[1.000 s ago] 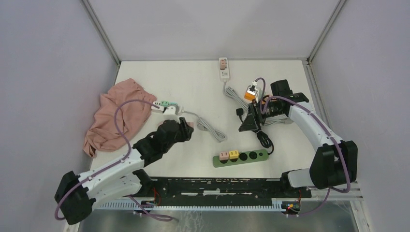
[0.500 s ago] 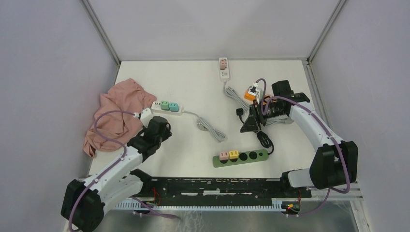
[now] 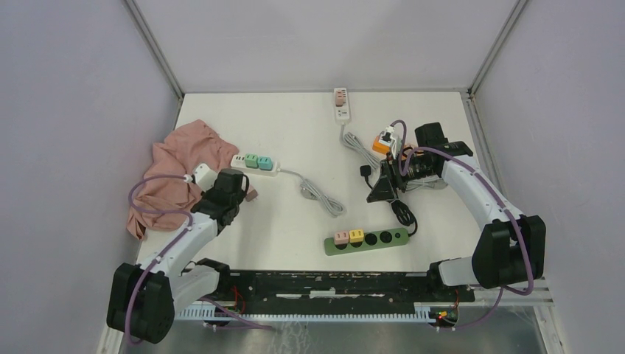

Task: Pull the plug off the socket

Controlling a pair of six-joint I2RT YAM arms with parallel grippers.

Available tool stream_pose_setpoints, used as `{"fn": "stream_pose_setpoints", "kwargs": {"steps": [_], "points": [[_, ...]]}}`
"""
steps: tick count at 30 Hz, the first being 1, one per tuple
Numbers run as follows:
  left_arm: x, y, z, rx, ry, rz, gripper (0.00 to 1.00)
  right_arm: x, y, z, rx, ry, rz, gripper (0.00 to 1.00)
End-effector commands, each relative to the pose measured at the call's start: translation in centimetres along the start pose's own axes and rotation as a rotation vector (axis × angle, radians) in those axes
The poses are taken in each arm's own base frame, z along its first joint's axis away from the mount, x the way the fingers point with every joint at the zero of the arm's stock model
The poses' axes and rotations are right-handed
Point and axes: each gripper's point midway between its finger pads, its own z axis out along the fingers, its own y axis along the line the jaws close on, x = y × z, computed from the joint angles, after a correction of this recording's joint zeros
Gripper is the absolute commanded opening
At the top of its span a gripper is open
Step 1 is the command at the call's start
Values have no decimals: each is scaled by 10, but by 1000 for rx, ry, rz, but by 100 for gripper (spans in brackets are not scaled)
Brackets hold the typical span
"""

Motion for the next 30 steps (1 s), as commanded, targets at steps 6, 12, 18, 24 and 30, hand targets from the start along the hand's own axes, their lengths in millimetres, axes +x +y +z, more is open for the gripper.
{"fn": "stream_pose_setpoints", "kwargs": {"steps": [6, 12, 18, 24, 30], "points": [[-15, 3, 6, -85, -64, -130, 35, -13, 10, -5, -22, -39, -64, 73], [-9, 8, 5, -90, -48, -152, 42, -13, 11, -6, -23, -39, -67, 73], [-6, 13, 2, -98, -40, -165, 53, -13, 12, -7, -22, -43, -70, 73], [-3, 15, 0, -91, -28, -174, 54, -14, 14, -7, -26, -46, -73, 73], [0, 16, -1, -86, -19, -176, 57, -14, 14, -8, -27, -50, -74, 73]]}}
